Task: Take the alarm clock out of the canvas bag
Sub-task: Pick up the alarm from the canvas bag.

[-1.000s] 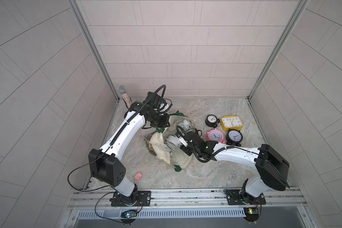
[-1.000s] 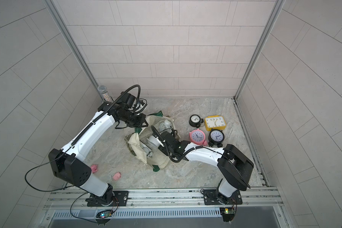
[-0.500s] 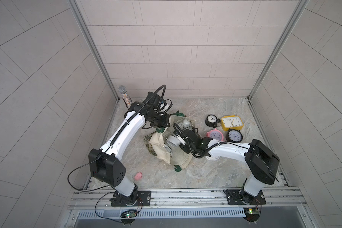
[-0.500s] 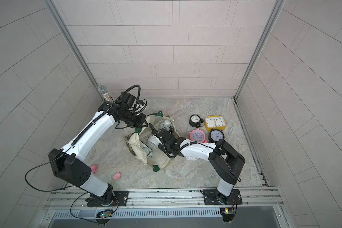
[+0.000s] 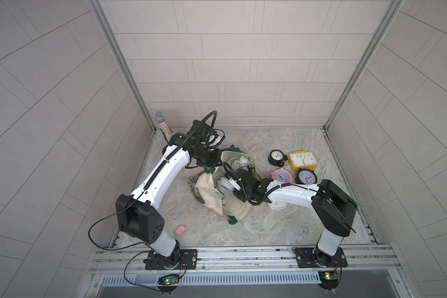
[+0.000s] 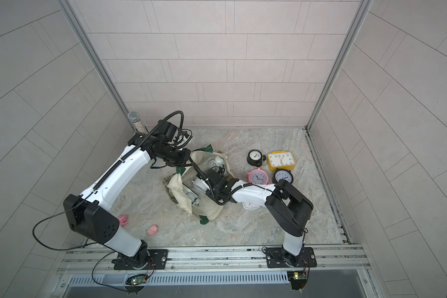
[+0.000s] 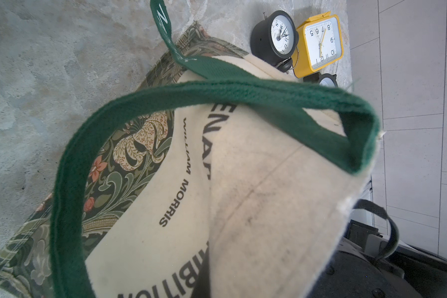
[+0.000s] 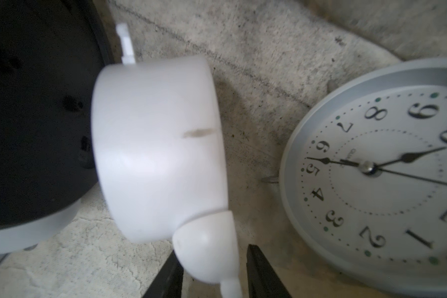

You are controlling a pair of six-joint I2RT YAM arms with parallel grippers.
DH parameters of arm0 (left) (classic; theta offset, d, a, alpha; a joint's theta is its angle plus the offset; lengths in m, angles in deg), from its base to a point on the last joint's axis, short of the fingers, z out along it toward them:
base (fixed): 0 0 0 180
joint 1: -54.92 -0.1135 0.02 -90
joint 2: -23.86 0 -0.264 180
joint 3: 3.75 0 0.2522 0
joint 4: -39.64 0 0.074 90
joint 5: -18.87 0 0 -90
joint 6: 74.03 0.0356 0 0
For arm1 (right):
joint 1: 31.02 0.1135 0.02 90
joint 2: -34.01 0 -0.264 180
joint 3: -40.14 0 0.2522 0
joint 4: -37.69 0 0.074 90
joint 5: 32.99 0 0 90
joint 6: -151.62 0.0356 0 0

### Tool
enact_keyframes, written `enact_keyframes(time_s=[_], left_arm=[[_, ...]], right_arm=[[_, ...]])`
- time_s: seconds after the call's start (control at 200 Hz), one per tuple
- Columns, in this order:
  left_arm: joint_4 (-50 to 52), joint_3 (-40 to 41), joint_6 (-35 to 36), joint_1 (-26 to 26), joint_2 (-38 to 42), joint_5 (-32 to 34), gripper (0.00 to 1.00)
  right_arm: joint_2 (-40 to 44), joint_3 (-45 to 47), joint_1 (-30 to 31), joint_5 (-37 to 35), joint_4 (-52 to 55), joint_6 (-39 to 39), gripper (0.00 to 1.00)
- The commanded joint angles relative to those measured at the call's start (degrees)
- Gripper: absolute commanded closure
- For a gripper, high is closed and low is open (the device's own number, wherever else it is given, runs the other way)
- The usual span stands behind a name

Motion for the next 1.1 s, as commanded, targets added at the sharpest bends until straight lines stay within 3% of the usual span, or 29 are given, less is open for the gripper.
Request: enact_keyframes(time_s=[0.0,0.525,1.096], left_arm=[[0.2,0.9,0.7,0.2,0.9,-0.8,1.00],[0.1,1.2,0.8,0.3,1.1,-0.8,1.00],[0.3,0.5,0.8,0.3,1.1,-0.4,1.00]], right_arm=[[-0.7,-0.1,-0.1,1.2,-0.4,0.0,0.60],[1.1,2.1,-0.1,0.9,-2.2,0.0,0.88],[10.4,2.6,0.0,5.3,2.3,-0.2,0.97]])
